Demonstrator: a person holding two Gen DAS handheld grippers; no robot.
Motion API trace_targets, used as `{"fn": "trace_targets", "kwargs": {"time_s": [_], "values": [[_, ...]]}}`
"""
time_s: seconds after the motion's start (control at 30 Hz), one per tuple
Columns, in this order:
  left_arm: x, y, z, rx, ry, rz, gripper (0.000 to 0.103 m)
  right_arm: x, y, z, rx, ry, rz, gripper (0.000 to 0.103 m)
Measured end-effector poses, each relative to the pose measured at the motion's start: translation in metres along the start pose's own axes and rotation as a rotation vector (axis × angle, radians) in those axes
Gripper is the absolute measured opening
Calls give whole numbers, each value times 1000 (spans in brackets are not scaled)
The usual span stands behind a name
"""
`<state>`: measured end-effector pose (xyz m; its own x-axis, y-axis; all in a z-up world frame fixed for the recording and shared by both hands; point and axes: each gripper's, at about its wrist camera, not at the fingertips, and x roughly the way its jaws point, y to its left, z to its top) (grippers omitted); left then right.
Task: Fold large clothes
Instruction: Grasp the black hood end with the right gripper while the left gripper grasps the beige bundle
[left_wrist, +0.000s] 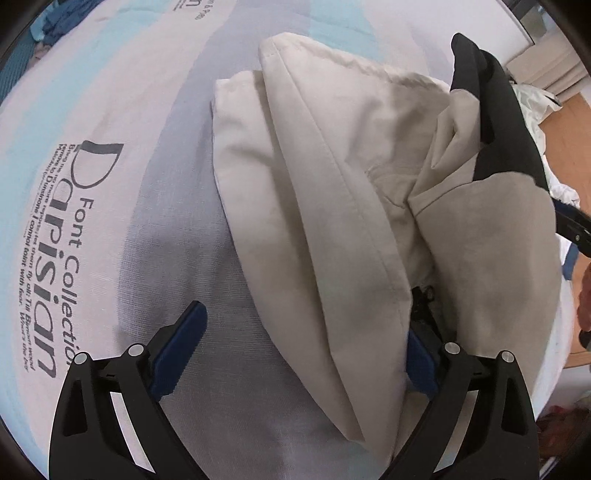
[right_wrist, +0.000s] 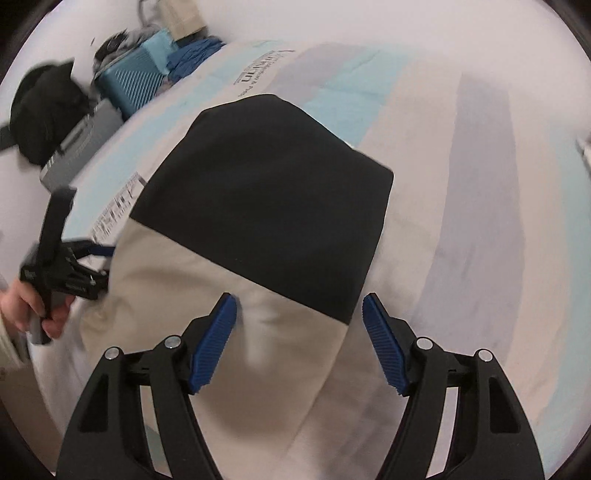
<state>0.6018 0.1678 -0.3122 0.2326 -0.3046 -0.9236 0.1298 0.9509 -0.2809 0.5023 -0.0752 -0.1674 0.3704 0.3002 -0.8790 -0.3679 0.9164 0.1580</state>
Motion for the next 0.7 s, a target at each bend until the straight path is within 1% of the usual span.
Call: {"fn": "trace_targets", "kwargs": {"time_s": [0.03, 0.07, 0.13, 0.2, 0.27, 0.3, 0.4, 0.47, 0.5, 0.57, 0.6, 0.7], "values": [[-2, 0, 1, -3, 0, -4, 94, 0, -5, 0, 33, 9, 29, 69], [-4, 0, 2, -6, -1, -12, 94, 1, -10, -2, 58, 20, 39, 72], [-11, 0, 6, -9, -7, -16, 94, 0, -18, -4, 97, 37, 65, 72], [-15, -1, 10, -8, -10, -29, 94, -1, -22, -7, 107, 51, 72, 73], [-14, 0, 15, -14, 3, -44, 96, 4, -27, -8, 121, 67, 92, 76], [-10, 3, 17, -28, 22, -60, 96, 7, -29, -7, 135, 74, 106, 76], [-2, 14, 19, -82, 54, -97, 96, 15, -42, -9, 197, 97, 176, 81], [2, 18, 19, -103, 66, -116, 96, 24, -51, -10, 242, 110, 230, 82], [4, 20, 18, -114, 73, -122, 96, 29, -54, -11, 261, 115, 268, 83], [6, 22, 18, -119, 77, -133, 97, 35, -59, -13, 298, 120, 320, 85], [7, 21, 18, -118, 77, -134, 97, 38, -61, -14, 311, 126, 334, 87], [11, 17, 20, -111, 79, -148, 97, 46, -64, -15, 342, 133, 378, 87]]}}
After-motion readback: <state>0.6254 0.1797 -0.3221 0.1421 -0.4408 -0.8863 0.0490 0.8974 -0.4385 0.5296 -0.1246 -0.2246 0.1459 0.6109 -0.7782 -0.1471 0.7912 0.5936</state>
